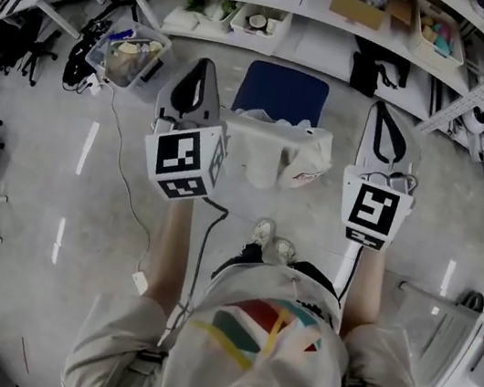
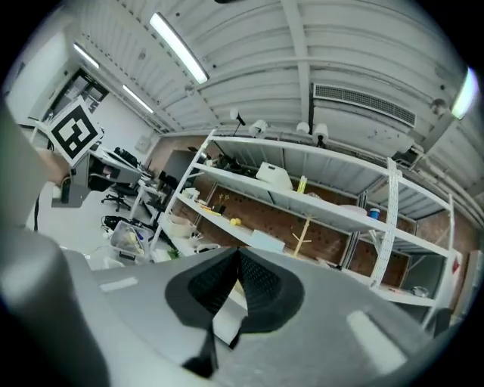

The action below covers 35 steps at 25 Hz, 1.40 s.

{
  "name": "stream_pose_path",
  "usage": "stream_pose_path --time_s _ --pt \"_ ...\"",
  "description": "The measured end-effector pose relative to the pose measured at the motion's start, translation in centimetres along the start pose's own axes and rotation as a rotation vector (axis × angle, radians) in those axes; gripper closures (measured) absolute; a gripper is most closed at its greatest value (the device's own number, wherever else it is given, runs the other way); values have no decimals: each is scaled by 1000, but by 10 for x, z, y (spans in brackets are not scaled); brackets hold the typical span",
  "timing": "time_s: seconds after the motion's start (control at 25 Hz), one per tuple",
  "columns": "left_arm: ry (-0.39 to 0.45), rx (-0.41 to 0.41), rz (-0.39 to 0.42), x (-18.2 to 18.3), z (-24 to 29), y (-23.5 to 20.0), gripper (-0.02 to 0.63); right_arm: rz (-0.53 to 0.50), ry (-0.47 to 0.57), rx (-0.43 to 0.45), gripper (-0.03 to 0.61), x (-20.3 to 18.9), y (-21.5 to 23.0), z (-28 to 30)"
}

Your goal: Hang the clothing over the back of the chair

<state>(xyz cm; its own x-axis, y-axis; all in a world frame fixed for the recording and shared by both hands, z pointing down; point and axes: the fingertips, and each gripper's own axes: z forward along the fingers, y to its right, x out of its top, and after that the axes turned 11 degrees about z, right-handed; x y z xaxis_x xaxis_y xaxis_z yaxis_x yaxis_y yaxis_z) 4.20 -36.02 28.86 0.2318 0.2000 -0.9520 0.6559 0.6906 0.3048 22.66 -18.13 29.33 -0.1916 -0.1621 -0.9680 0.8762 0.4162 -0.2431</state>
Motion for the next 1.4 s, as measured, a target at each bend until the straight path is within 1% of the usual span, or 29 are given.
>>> stream_pose_path --time_s 0.08,0.16,0.28,0.36,0.48,0.68,0.88,1.0,1.12,1.2,1.4 --pt "20 -10 -5 16 -22 16 598 -5 55 19 572 19 -7 -16" --pt "28 -3 -17 25 -44 29 600 -3 113 49 572 34 -16 -33" --pt "34 30 -18 34 -74 39 598 55 161 102 572 46 -29 -55" --pt "46 52 4 43 -86 39 600 86 170 132 572 49 -35 -64" --pt "59 84 22 54 -100 38 600 98 173 174 572 50 -44 -74" --pt "49 115 28 54 -116 37 598 104 183 228 573 52 -54 -82" --pt "18 135 34 50 -127 39 598 112 183 254 574 52 -56 -87" --pt "24 133 41 54 -132 42 598 108 182 264 573 51 -57 -89" --pt "18 134 31 52 -136 43 598 117 185 268 573 52 -57 -91" --pt "28 143 25 54 -138 39 598 122 186 273 574 53 -59 -91" --pt "36 178 47 59 -146 28 598 122 193 283 572 59 -64 -95"
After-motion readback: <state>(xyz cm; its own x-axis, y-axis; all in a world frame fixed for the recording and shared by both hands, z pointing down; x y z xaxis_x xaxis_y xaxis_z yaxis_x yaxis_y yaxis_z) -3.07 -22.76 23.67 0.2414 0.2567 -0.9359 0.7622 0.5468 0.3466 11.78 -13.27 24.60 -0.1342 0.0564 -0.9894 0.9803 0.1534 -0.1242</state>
